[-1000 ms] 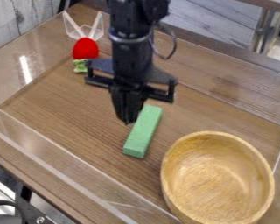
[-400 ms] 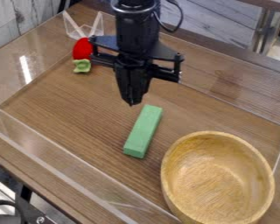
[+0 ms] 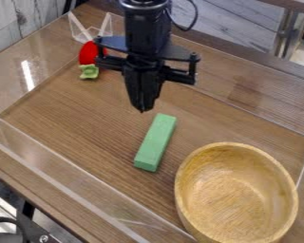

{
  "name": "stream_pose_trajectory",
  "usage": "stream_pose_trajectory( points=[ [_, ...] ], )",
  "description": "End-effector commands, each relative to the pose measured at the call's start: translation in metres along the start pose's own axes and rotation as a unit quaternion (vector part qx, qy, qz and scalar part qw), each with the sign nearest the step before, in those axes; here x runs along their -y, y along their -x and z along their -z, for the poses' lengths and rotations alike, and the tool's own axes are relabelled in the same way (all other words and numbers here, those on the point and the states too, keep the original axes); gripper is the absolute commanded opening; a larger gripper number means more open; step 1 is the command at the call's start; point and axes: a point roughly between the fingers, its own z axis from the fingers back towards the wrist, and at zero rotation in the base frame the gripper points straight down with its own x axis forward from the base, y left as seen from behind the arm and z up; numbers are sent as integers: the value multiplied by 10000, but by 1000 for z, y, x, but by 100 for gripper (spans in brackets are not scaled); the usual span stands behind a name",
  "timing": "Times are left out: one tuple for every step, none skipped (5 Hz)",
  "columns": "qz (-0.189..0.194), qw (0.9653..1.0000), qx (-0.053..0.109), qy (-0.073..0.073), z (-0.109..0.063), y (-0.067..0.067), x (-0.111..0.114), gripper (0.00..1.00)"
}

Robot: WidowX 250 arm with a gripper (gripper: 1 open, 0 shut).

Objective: Remove the green stick from the brown bowl and put it on the table

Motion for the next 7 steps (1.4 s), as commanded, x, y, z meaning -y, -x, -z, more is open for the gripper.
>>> stream_pose_trajectory(
  points=[
    [-279,9994,217,43,-1,-8,-5,0],
    [-577,9981,212,43,9,-10,-11,0],
    [-648,9977,193,48,8,-5,-4,0],
    [-719,9972,175,50,6,-1,3,0],
    [-777,9968,153,55,4,4,10,0],
    [-950,9954,133,61,-1,4,16,0],
    [-974,9949,190,187,-2,0,20,100]
  ],
)
